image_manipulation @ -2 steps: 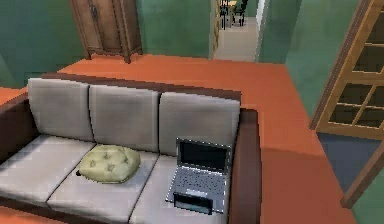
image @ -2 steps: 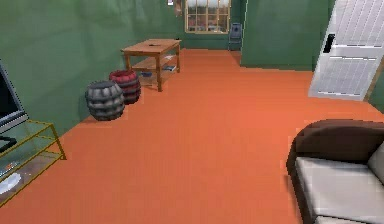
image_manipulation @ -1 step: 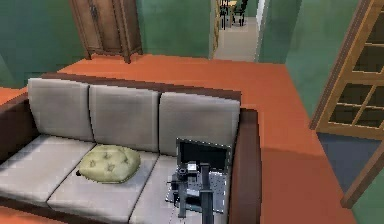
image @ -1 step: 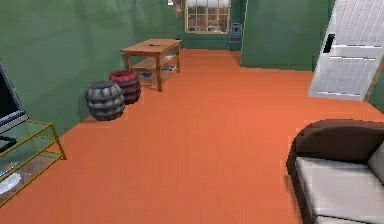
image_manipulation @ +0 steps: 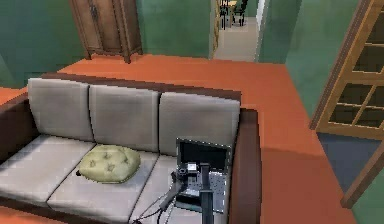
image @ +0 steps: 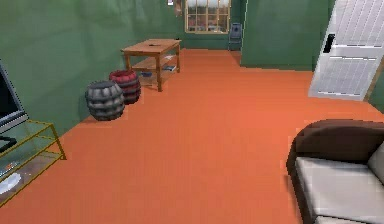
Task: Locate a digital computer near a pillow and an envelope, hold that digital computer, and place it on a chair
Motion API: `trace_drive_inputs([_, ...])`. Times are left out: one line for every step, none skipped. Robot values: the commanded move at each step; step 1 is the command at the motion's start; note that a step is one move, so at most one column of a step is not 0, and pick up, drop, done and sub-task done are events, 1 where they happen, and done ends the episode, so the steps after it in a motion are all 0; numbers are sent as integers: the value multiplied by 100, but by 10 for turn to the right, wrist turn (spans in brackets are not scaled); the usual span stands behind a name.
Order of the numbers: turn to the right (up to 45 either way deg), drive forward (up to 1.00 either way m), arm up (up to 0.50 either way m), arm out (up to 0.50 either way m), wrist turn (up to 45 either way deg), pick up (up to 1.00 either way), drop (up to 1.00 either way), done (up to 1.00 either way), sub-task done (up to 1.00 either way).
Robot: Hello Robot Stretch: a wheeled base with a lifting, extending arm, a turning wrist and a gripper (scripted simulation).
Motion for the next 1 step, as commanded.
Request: trace_drive_inputs([0,0,0,0,450,0,0,0,0])
